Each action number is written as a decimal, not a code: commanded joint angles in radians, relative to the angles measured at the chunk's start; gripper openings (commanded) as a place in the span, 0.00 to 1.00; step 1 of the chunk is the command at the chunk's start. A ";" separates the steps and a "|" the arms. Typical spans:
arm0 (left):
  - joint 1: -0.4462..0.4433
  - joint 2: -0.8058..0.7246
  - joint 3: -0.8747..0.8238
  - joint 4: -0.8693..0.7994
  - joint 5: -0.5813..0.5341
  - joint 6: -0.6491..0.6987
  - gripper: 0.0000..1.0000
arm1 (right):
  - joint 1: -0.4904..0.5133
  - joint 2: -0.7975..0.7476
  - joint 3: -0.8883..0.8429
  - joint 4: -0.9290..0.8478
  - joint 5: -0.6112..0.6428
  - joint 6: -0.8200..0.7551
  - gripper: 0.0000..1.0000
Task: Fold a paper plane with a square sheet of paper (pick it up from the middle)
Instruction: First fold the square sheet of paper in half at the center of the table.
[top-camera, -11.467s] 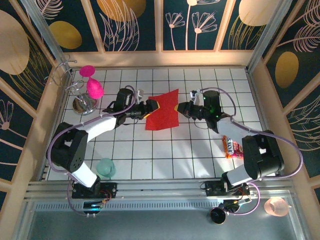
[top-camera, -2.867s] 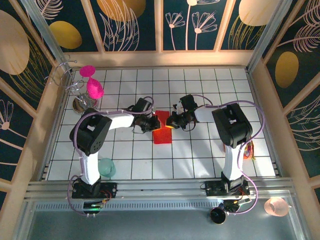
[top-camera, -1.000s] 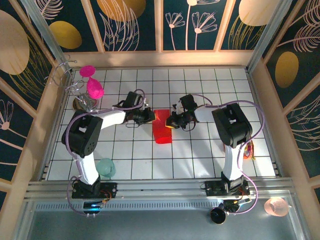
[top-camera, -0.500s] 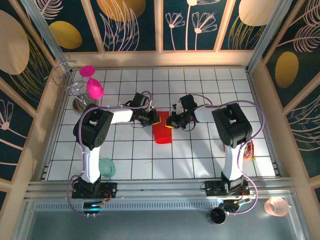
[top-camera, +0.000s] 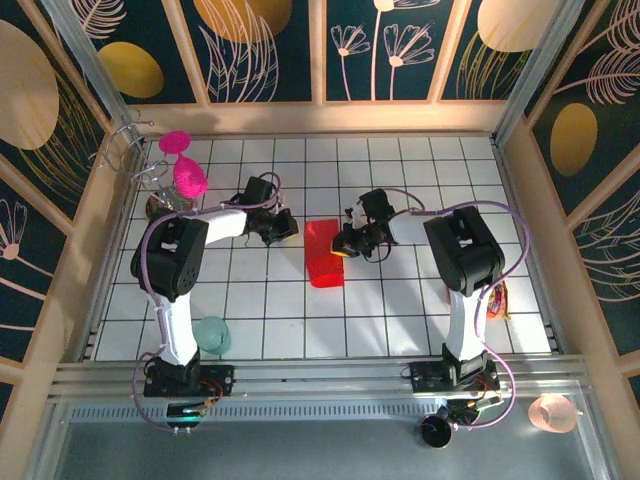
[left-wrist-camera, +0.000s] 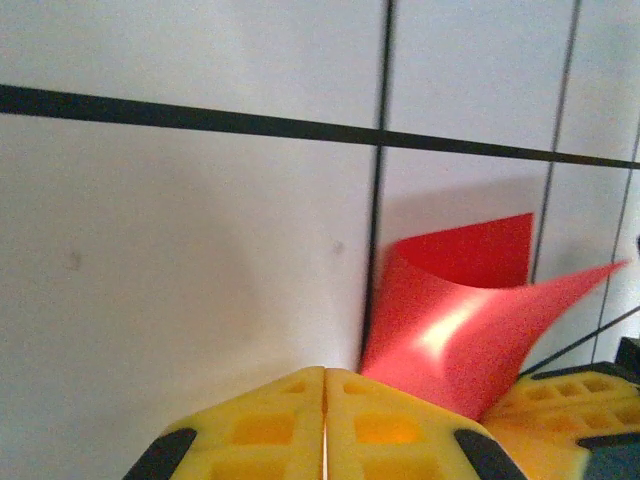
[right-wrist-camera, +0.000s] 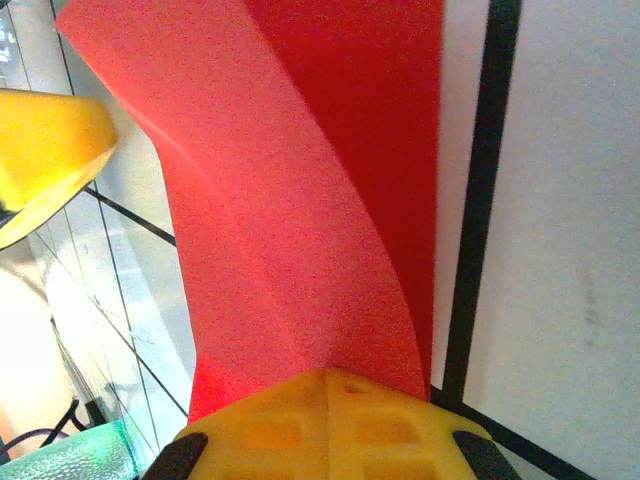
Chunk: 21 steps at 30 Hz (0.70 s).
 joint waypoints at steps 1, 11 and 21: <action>-0.082 -0.032 0.046 0.001 -0.001 -0.051 0.08 | -0.008 0.201 -0.112 -0.166 0.450 -0.057 0.00; -0.095 0.105 0.131 0.003 -0.002 -0.024 0.08 | -0.012 0.205 -0.123 -0.160 0.458 -0.054 0.00; 0.034 0.151 0.122 -0.010 -0.086 0.038 0.08 | -0.018 0.202 -0.133 -0.161 0.478 -0.053 0.00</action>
